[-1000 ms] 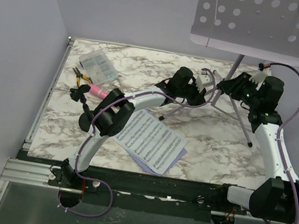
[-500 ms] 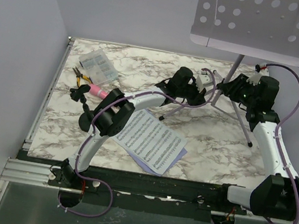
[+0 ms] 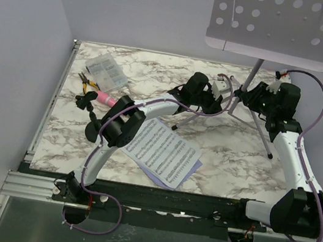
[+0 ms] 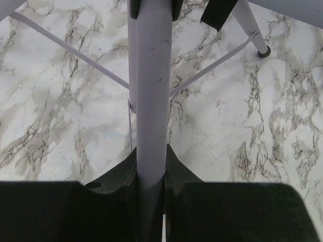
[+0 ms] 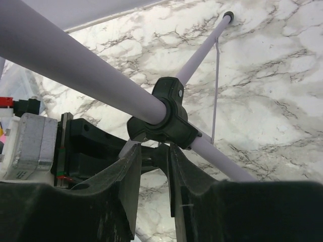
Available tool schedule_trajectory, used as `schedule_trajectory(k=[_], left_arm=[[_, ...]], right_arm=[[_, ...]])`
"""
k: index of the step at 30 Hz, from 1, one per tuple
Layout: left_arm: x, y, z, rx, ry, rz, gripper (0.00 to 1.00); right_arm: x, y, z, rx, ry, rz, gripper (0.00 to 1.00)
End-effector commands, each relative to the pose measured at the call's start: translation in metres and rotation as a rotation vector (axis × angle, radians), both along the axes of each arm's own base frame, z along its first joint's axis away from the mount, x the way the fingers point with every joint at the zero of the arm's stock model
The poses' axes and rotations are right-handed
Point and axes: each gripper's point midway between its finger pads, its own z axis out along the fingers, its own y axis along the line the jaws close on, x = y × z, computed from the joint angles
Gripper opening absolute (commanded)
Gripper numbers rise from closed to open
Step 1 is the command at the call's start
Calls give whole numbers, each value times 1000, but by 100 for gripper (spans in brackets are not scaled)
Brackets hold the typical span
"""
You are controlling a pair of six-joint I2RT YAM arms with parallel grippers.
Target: Set up the instrument practice props
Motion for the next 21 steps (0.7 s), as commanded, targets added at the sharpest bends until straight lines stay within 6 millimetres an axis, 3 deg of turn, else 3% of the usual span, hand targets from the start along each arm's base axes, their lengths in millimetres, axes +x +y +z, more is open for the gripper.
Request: schedule_trajectory(k=[1,7,13,15,18,21], left_arm=[[-13,36,-93,210,249,95,0],[-13,36,-92,210,247,95,0],[-13,36,-92,214,242,94,0],[-12,37,-93,216,242,95,0],[-12,35,-91,213,242,90,0],[-12,34,-90,211,243,87,0]], right_arm=[[-11,-14,-21,-65,73,-63,29],[-15,-20,-37,-46,99,-123,9],[-26,-30,-69,-3,202,-235,3],[-29,-25,-76,9,211,-211,3],[-29,-18,-69,24,187,-170,5],[-27,-15,-46,2,120,-125,10]])
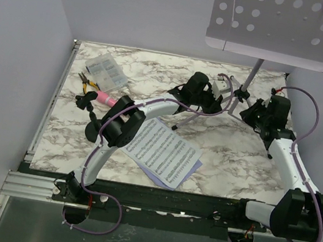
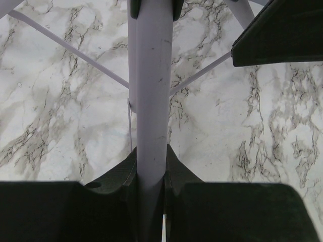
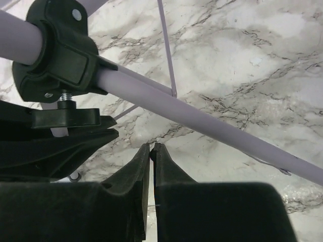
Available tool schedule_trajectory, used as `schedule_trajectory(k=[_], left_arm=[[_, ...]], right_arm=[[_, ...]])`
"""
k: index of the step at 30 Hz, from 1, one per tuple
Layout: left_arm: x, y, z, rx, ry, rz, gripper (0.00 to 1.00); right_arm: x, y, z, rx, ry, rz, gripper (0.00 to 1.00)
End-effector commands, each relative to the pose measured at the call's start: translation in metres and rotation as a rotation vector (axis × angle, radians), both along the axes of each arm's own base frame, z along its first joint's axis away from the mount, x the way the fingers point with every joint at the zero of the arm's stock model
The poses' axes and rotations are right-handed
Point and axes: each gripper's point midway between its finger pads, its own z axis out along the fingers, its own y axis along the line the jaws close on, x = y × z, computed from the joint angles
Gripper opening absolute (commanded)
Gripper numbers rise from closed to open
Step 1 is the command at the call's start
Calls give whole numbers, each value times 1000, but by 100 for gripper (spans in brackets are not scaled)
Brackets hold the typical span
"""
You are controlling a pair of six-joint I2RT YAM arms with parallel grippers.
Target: Set up the instrument practice props
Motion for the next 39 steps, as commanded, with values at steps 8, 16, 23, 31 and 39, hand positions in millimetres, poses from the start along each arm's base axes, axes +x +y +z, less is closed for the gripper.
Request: schedule_trajectory(k=[8,16,23,31,39], left_arm=[[-12,34,-92,209,245,85,0],[-11,35,-91,214,235,87,0],[-11,34,-93,215,238,84,0],[-11,34,-93,215,238,83,0],[-11,34,-95,217,241,82,0]], right_arm=[[9,32,57,-156,-137,199,54],[32,30,67,-269,-118,131,56],[38,32,63,-286,-89,110,49],[27,27,68,-344,-87,90,53],[27,23,76,-363,-112,81,54]])
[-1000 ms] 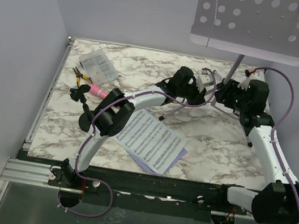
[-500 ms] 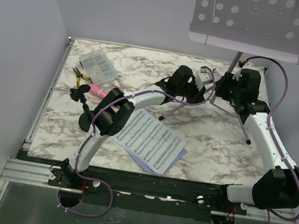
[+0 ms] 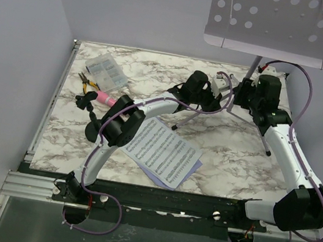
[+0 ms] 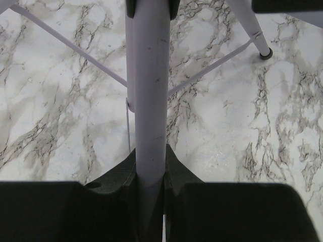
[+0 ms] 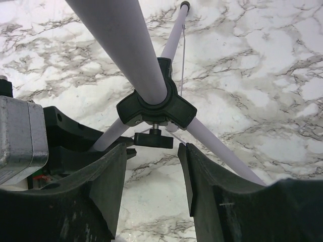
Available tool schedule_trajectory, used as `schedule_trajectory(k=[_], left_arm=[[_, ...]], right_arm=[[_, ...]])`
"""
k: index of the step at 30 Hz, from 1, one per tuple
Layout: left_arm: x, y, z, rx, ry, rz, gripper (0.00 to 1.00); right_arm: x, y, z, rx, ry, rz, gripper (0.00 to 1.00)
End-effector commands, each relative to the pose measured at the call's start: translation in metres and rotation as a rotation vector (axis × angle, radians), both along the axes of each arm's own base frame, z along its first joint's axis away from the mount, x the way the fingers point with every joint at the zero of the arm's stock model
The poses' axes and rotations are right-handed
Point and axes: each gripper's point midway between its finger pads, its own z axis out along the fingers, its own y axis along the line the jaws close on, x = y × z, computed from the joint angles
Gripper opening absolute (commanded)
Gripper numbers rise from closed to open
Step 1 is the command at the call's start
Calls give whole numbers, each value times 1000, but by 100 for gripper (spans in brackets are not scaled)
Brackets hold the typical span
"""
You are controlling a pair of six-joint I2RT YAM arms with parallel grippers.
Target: Set up the instrument practice props
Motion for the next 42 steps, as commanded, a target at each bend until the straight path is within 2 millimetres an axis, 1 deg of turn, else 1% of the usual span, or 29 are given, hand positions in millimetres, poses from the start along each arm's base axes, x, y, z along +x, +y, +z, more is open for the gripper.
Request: schedule_trajectory(k=[1,4,6,8,11,13,15,17,19,20,21,22,23,24,25,26,27,29,32,34,35,36,37,38,39,40,42], left_arm=[[-20,30,-95,206,234,54,0],[-19,30,-95,206,235,56,0],[-19,30,-95,208,235,57,0],[-19,31,-95,208,234,59,0],[-19,31,-94,207,235,60,0],[-19,31,-95,210,234,61,0],[-19,31,-95,211,235,61,0],[-19,31,-95,211,234,59,0],[-19,31,-94,211,233,62,0],[-19,32,-95,213,234,63,0],[-19,32,-95,213,233,63,0],[-19,32,-95,215,234,64,0],[-19,32,-95,215,234,65,0],[-20,33,-96,217,236,65,0],[-19,33,-96,217,236,66,0],[-19,33,-96,217,235,66,0],[-19,32,-96,217,236,65,0],[-19,33,-97,217,237,64,0],[-19,33,-98,219,237,67,0],[-19,32,-98,220,238,70,0],[-18,32,-97,217,239,72,0],[-17,33,-96,216,240,75,0],[-17,32,-95,214,239,76,0],[-16,32,-94,212,239,75,0],[-16,32,-93,210,241,77,0],[-16,31,-92,209,244,75,0],[-14,31,-92,207,247,80,0]], right_arm=[[-1,-6,6,-36,-9,-17,54],[6,-1,-1,-28,-1,2,51],[10,0,-4,-26,4,-1,47],[14,0,-4,-10,0,-16,40],[18,-1,-8,32,4,-70,25],[20,-7,-11,68,4,-150,24],[18,-11,-14,139,3,-237,24],[17,-7,-15,241,-9,-284,22],[12,1,-17,389,-14,-302,18],[10,6,-15,490,-23,-304,13],[7,7,-18,574,-23,-310,9],[5,13,-13,687,-37,-294,6],[0,15,-17,797,-22,-279,4],[0,16,-13,928,-32,-263,2],[-4,17,-18,1037,-10,-253,1],[-6,13,-16,1148,-4,-235,0],[-8,13,-17,1218,11,-210,0],[-10,16,-15,1276,20,-172,2],[-13,21,-11,1290,17,-130,12],[-15,19,-17,1254,41,-155,23],[-18,17,-22,1210,51,-166,30],[-19,14,-22,1165,48,-175,37],[-21,8,-28,1101,57,-202,46],[-25,3,-34,1035,68,-219,52],[-26,-4,-36,973,63,-245,57],[-33,-11,-46,902,88,-280,60],[-42,-23,-50,788,85,-297,65]])
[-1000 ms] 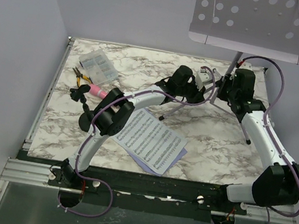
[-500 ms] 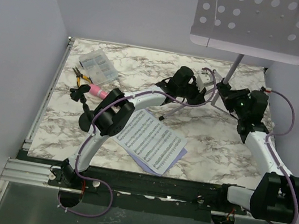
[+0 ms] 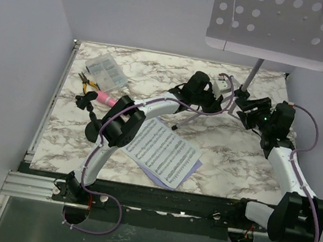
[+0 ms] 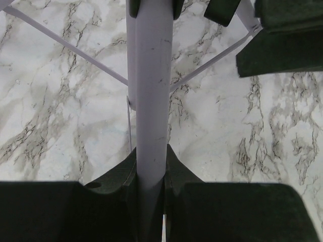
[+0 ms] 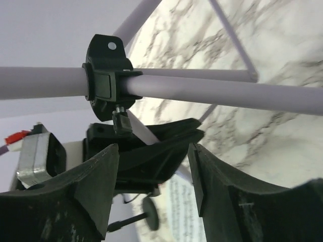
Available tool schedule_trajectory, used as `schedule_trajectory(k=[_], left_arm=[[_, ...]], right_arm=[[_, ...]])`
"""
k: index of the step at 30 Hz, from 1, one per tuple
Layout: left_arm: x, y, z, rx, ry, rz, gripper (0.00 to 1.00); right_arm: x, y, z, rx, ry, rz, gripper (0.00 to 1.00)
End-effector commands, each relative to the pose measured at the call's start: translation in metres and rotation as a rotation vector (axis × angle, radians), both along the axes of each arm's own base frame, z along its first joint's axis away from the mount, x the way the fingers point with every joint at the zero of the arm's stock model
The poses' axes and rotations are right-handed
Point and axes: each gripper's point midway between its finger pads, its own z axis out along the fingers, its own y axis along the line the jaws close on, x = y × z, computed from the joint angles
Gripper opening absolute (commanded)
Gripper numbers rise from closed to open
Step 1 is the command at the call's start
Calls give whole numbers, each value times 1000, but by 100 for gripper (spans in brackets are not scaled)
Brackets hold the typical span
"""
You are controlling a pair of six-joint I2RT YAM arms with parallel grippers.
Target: Set up the instrument practice props
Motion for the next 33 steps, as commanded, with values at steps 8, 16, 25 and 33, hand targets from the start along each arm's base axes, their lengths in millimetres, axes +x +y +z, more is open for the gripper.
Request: schedule_trajectory(k=[8,16,25,33], left_arm=[[1,34,-79,178,261,160,49],[2,32,-47,121,287,181,90],[-11,38,-4,62,331,209,99],[-33,64,61,-20,352,265,99]], right_arm=[[-59,-29,22,-608,-104,151,66],[-78,-28,27,-732,-115,255,70],[-88,-11,11,-645,-99,331,70],[-99,2,-5,-564,-66,378,69]])
